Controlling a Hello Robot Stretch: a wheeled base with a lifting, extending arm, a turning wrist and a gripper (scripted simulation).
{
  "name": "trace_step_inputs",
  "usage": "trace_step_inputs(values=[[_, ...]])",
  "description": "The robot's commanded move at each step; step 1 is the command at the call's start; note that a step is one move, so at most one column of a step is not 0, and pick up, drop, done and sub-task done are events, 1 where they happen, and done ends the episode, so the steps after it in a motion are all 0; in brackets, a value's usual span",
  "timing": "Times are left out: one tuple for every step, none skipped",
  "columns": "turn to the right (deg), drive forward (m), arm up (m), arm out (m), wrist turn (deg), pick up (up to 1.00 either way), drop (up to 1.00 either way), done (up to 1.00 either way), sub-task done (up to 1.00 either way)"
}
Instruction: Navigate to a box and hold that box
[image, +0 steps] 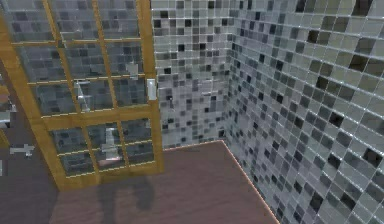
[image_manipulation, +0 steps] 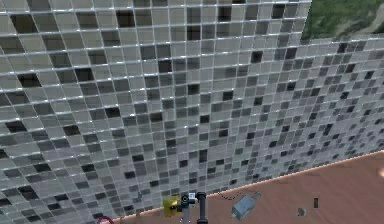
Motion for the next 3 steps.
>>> trace_step_inputs(values=[[0.0,0.00,0.00,0.00,45.0,0.00,0.00,0.00,0.00],[0.0,0.00,0.00,0.00,45.0,0.00,0.00,0.00,0.00],[0.0,0.00,0.00,0.00,42.0,0.00,0.00,0.00,0.00]])
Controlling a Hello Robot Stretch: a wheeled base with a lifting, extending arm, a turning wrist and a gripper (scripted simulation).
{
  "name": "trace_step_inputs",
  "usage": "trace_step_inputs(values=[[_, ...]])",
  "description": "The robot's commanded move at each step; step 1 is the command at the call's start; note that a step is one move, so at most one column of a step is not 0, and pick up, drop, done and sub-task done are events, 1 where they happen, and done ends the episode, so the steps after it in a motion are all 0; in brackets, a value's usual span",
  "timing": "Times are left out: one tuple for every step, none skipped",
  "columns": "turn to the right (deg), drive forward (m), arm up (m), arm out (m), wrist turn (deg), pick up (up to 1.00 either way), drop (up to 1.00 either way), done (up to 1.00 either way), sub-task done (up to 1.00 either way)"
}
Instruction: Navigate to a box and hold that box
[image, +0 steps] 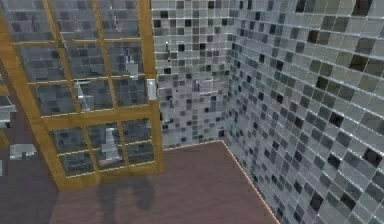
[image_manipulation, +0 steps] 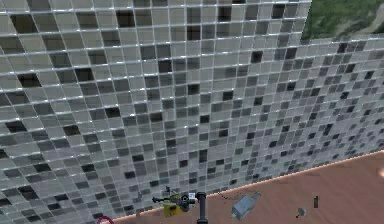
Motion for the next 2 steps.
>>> trace_step_inputs(values=[[0.0,0.00,-0.30,0.00,0.0,0.00,0.00,0.00,0.00],[0.0,0.00,0.00,0.00,0.0,1.00,0.00,0.00,0.00]])
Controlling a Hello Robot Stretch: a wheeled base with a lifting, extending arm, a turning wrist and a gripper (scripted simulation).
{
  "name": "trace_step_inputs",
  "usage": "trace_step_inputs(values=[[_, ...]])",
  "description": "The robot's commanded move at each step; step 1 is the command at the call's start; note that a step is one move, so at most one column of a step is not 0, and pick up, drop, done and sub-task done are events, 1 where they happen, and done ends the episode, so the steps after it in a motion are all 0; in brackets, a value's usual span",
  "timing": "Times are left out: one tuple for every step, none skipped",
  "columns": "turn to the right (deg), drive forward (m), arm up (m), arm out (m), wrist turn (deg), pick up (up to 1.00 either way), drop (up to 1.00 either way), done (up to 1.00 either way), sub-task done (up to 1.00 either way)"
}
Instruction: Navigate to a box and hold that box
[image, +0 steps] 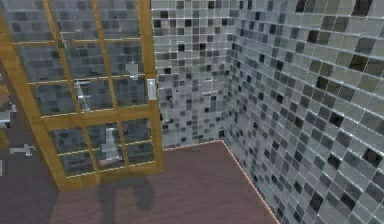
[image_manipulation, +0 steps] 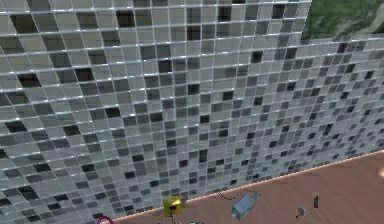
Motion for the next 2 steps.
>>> trace_step_inputs(values=[[0.0,0.00,0.10,0.00,0.0,0.00,0.00,0.00,0.00],[0.0,0.00,0.00,0.00,0.0,0.00,0.00,1.00,0.00]])
